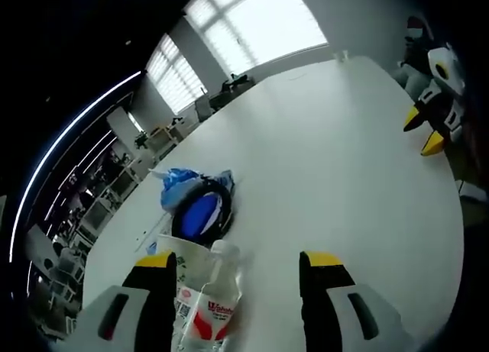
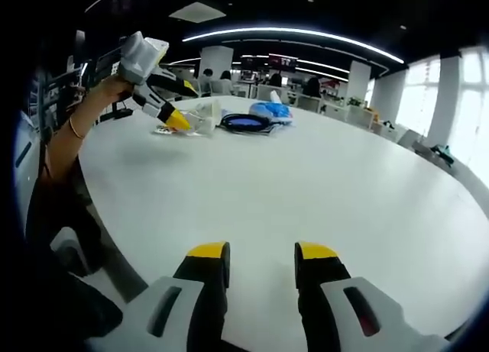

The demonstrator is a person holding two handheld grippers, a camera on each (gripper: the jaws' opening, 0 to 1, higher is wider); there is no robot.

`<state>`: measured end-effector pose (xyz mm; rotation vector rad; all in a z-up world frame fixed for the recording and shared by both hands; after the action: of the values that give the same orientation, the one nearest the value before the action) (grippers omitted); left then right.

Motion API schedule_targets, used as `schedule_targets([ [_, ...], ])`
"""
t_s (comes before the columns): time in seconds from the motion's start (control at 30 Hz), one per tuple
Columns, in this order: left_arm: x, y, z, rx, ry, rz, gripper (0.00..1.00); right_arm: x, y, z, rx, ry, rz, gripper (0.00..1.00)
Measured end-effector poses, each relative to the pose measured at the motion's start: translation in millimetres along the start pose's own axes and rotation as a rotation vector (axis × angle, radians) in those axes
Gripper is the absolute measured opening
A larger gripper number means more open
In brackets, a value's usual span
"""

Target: Arrange the tabletop items into an orderly group along one side of the table until the central work area is clear of visible clutter.

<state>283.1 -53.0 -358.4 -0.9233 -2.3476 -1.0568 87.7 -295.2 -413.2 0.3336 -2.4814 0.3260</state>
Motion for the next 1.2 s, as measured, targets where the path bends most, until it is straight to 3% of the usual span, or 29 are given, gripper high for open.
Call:
schedule_targets([
  [0.47, -20.0, 6.5, 4.7, -0.036, 0.074, 0.016, 0.55, 2.6, -3.4, 2.1, -0.016, -0.004, 0.004, 0.32],
  [1.07, -35.7, 8.7, 2.5, -0.062, 0.099, 0.038, 0.48, 0.5, -6.1, 4.3, -0.023, -0.002, 0.001, 0.31],
  [1.2, -42.3, 7.2, 4.4, -0.086, 0.129, 0.065, 0.48, 0.1, -8.3, 5.3, -0.025, 0.001, 0.004, 0.31],
])
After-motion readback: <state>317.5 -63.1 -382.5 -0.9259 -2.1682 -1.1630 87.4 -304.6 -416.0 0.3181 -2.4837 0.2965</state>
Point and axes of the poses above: the point that each gripper's makers call its tool centre point, and the gripper's own axes: x roughly backward along the fingers, y roughly to its left, z roughly out of its underside, the point moved 4 cm from there along x, roughly backward along the fingers, and after that the axes turned 7 degrees about y, right-handed, at the moved point
